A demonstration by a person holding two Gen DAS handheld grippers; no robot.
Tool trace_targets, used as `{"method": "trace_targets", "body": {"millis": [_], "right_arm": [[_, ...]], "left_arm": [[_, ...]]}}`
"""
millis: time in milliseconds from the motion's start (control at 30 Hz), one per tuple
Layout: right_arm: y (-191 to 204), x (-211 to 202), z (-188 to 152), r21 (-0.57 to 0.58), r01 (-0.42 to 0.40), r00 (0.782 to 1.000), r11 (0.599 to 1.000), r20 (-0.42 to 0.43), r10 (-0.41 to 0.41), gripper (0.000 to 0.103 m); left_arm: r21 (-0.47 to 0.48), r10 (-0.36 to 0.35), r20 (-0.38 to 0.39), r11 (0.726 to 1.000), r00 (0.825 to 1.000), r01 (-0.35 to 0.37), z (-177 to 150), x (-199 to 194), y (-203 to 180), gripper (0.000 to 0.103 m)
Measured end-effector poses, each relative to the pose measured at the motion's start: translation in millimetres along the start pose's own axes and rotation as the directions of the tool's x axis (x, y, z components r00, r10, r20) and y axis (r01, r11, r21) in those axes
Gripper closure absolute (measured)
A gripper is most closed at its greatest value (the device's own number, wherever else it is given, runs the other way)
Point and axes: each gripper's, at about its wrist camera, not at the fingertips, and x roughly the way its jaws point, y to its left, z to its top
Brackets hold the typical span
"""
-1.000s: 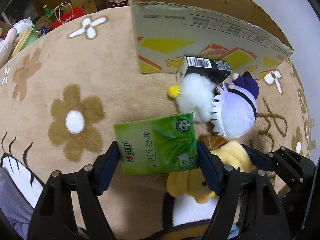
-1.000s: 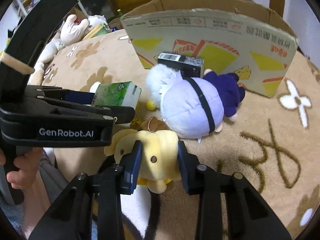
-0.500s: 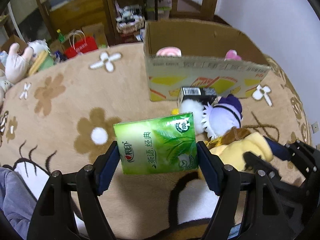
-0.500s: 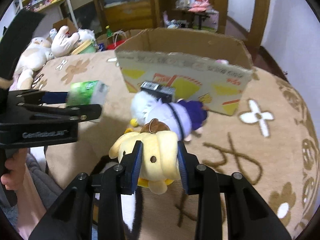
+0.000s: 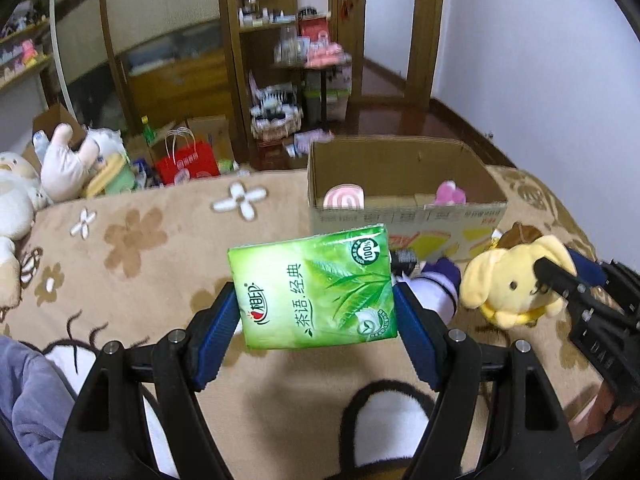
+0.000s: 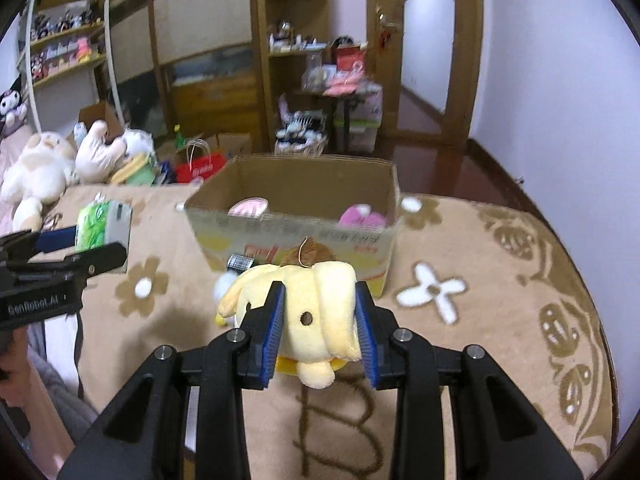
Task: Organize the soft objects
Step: 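Lift both items over the box and open both tools to drop them inside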
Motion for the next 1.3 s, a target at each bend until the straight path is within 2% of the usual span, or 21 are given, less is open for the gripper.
{"method": "trace_targets", "body": {"millis": [200, 500, 700, 867, 1100, 1300], "right_arm": [[-12, -17, 24, 0.033, -0.001, 0.997, 0.999, 0.083, -0.002, 0.068], [-17, -27, 61, 0.022, 0.004, 0.985, 1.000, 0.174, -0.008, 0.067], [-19, -31, 84, 0.011, 0.009, 0.974, 1.000, 0.227, -0.011, 0.067], [-22, -30, 106, 0.000, 0.016, 0.961, 1.000, 0.276, -0.016, 0.067], [-22, -21, 135, -0.029, 0.022, 0.944, 0.999, 0.329, -0.012, 0.067], [-22, -10, 135, -0.026, 0.014, 0.941, 1.000, 0.338, -0.005, 0.066]], "left_arm": [[0.036, 0.019, 0.105, 0.999, 0.994, -0.022, 10, -14, -10, 0.028], [0.060, 0.010, 0.235, 0.998, 0.972, -0.025, 40, -28, -21, 0.028], [0.047, 0.018, 0.270, 0.998, 0.963, -0.032, 65, -25, -23, 0.028], [0.071, 0.040, 0.298, 0.995, 0.954, -0.064, 89, -21, -24, 0.028], [0.031, 0.026, 0.355, 0.999, 0.935, -0.039, 132, -20, -14, 0.028], [0.026, 0.008, 0.366, 0.999, 0.930, -0.019, 138, -4, -16, 0.028]]}}
